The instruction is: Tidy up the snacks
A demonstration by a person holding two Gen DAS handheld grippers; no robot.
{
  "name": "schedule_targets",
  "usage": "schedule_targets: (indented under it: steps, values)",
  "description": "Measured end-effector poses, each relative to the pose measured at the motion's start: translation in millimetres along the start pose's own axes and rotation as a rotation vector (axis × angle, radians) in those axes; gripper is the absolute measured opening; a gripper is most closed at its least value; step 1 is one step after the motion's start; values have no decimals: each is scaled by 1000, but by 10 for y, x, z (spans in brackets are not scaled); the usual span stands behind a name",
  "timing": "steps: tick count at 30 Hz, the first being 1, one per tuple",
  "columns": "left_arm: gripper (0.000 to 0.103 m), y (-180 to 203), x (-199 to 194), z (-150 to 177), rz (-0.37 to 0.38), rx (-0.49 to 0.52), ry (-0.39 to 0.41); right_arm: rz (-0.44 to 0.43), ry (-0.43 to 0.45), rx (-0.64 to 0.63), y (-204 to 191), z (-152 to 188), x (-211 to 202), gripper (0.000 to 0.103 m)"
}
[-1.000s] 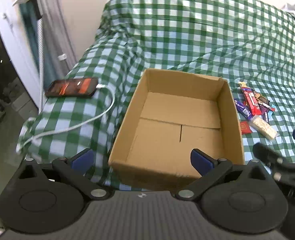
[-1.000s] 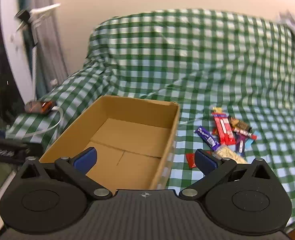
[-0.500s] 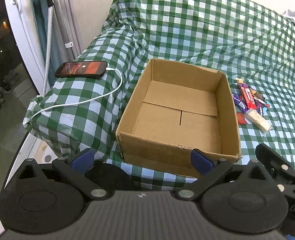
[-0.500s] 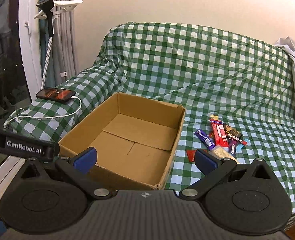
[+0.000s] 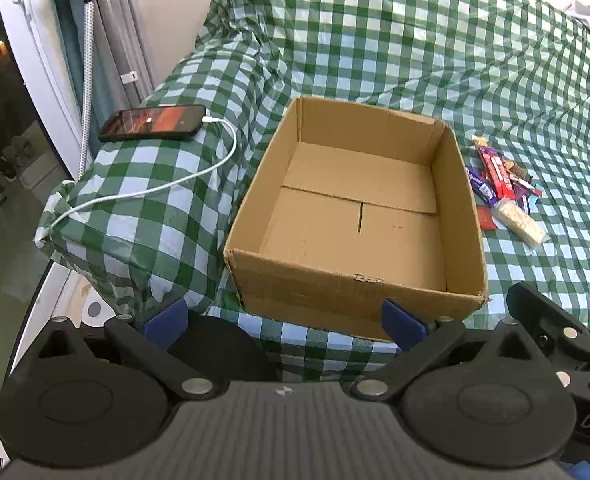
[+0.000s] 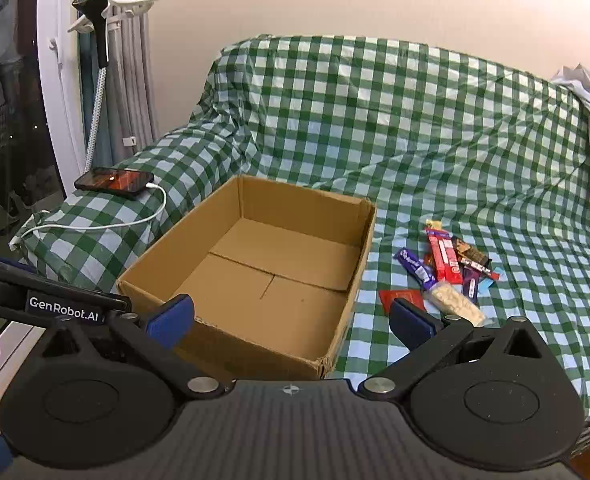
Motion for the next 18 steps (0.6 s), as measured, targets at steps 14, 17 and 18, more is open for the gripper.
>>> schedule_targets:
  steps: [14, 17, 18]
  values:
    - [103, 275, 314, 37, -19, 17, -49, -13, -52, 22, -63, 47, 175, 103]
    - [103, 327, 339, 51, -22, 17, -48, -16, -56, 25, -57, 53, 189, 103]
    - [103, 326, 343, 49, -22, 18, -49, -16, -56, 26, -55, 52, 189, 103]
Point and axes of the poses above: each gripper's, at about its wrist camera, not at the fingertips, and x roughly the way its jaws point, y to its right, z to its underside, the point moved 9 cm from there along x, roughly the way its jaws point, and after that the axes turned 12 degrees about -x, right-handed, at the moved point
